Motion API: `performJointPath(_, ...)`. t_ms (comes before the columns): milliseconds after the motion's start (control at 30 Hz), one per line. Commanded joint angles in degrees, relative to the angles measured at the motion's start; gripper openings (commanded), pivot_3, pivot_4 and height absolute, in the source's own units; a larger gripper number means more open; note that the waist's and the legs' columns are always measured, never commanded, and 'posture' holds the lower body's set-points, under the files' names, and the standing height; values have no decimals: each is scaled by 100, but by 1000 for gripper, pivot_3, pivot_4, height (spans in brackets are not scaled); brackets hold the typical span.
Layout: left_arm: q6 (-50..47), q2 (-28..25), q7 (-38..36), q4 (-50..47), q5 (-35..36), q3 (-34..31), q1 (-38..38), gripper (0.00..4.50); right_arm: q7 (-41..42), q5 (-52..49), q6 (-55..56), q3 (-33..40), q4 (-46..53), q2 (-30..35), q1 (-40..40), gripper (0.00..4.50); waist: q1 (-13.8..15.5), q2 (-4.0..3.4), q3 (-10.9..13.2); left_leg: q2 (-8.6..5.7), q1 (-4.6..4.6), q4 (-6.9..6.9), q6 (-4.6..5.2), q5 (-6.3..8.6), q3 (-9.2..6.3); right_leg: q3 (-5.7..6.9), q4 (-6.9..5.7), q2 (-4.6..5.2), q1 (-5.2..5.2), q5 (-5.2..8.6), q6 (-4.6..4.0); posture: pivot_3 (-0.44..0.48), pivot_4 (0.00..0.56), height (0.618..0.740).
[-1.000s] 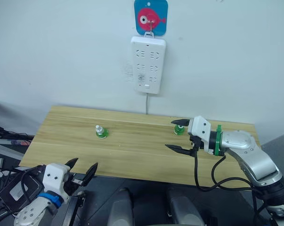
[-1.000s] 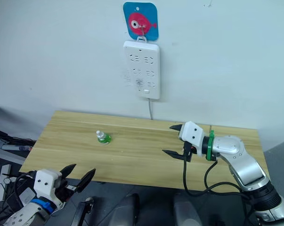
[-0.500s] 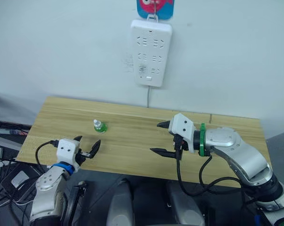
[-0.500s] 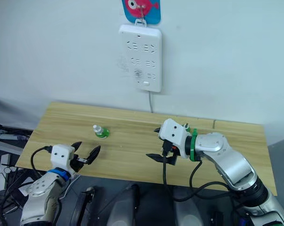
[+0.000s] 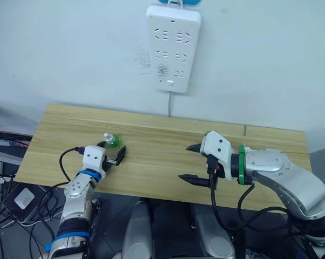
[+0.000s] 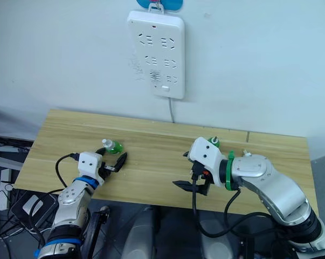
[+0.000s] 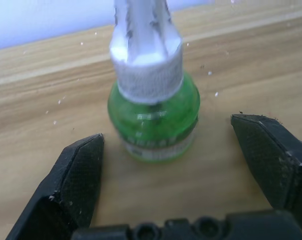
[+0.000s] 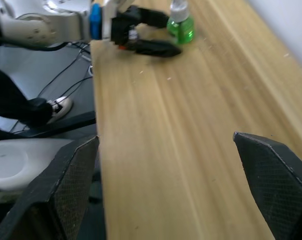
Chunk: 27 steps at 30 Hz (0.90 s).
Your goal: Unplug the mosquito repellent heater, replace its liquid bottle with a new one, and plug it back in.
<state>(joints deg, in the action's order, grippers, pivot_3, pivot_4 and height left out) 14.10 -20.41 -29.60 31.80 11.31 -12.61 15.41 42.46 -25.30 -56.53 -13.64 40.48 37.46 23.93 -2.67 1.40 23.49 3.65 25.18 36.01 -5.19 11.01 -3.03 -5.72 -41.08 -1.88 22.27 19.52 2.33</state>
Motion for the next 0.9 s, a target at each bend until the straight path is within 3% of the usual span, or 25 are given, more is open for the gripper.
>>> performJointPath(33,227,-3,-8,191,-47,29,22,4500,61,-208,-15,142,312,133,-47,4481,-29,3,18,-1,0,1,0,0,4,-4,1,0,0,-1,3,-126,488,704)
performJointPath(133,328,6,44,367,-25,-9,168,4313,91,-298,-21,191,323,260,-77,4495,-43,8,41,-2,0,2,-1,0,8,-7,4,1,0,-3,9,-128,486,704)
performJointPath(400,763,-113,-68,595,-205,129,357,2283,42,-391,46,283,290,445,-178,4500,-49,12,49,-2,1,-6,-2,0,6,-2,10,2,1,-3,10,-131,467,704)
performJointPath(500,801,-265,-281,348,-264,257,331,2283,87,-361,219,289,264,531,-261,4500,-49,13,48,-2,4,-6,-3,-1,5,-1,14,3,1,-3,11,-126,443,704)
performJointPath(600,448,-489,-774,-501,-216,551,224,2283,77,-424,364,440,148,455,-199,4500,-59,15,47,0,5,-5,-22,-12,5,-1,13,4,2,-4,12,-116,411,704)
performJointPath(733,-712,-839,-1736,-2102,224,1102,135,2283,-24,-627,587,657,-14,37,-20,4500,-55,25,30,-2,9,-6,-37,-20,-4,7,12,4,3,-5,13,-97,345,704)
performJointPath(900,-2558,-1199,-2491,-3463,1043,1499,567,2283,-480,-742,413,616,-178,-661,477,4500,-63,32,-5,-3,25,-3,-45,-25,-24,25,12,4,10,-13,3,-102,292,704)
